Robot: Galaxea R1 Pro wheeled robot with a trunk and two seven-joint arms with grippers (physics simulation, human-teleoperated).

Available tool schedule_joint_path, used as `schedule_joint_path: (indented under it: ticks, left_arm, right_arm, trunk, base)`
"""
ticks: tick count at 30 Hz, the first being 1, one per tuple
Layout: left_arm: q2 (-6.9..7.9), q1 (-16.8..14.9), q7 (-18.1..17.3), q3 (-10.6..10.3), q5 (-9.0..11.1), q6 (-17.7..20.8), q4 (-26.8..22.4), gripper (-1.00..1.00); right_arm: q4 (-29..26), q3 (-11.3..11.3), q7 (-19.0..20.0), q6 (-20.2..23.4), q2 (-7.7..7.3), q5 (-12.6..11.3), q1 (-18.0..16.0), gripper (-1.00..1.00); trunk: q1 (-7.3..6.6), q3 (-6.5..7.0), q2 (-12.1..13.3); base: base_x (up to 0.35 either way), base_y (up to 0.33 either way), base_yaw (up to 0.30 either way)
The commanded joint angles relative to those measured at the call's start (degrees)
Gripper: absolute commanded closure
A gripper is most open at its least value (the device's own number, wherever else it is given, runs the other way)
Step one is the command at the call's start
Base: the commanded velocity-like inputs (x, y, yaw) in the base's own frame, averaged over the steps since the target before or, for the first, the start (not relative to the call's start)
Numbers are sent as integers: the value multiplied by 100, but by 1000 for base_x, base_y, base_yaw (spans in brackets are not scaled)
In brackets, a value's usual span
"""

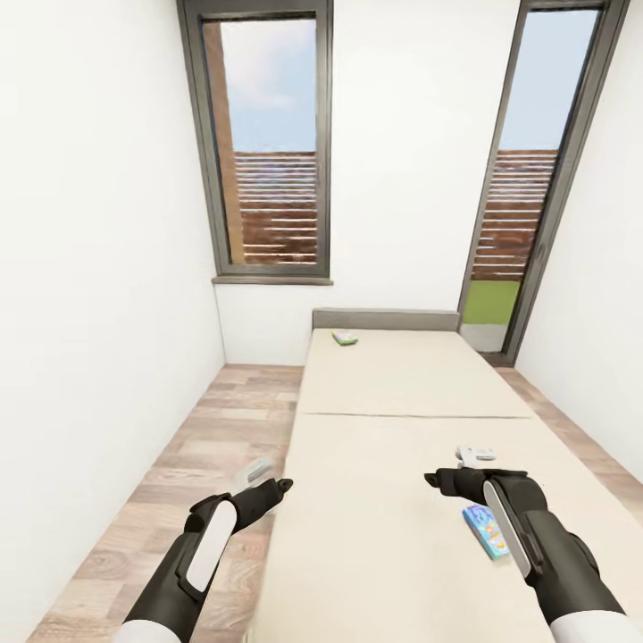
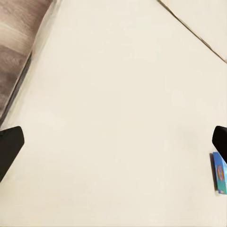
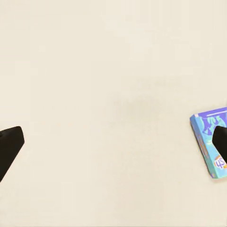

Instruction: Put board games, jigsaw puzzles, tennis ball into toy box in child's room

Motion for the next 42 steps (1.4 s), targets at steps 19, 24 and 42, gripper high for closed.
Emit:
schedule_joint_path:
  ticks: [19,24,42]
  left_arm:
    - [-3,-3,50,-8,60,15,-6,-100]
    - [-4,-3,50,-8,60,15,-7,-100]
    - [2,-3,50,-8,60,15,-6,-100]
  right_arm:
    - [-7,-7,3,29,-5,-23,-4,-100]
    - [-7,-7,3,24,-9,-23,-4,-100]
    - [-7,-7,-4,12,-3,-23,-4,-100]
  trunk:
    - [1,-7,-4]
    - [1,-7,-4]
    - [1,-7,-4]
  base:
    - [82,326,0]
    - [75,328,0]
    - [75,328,0]
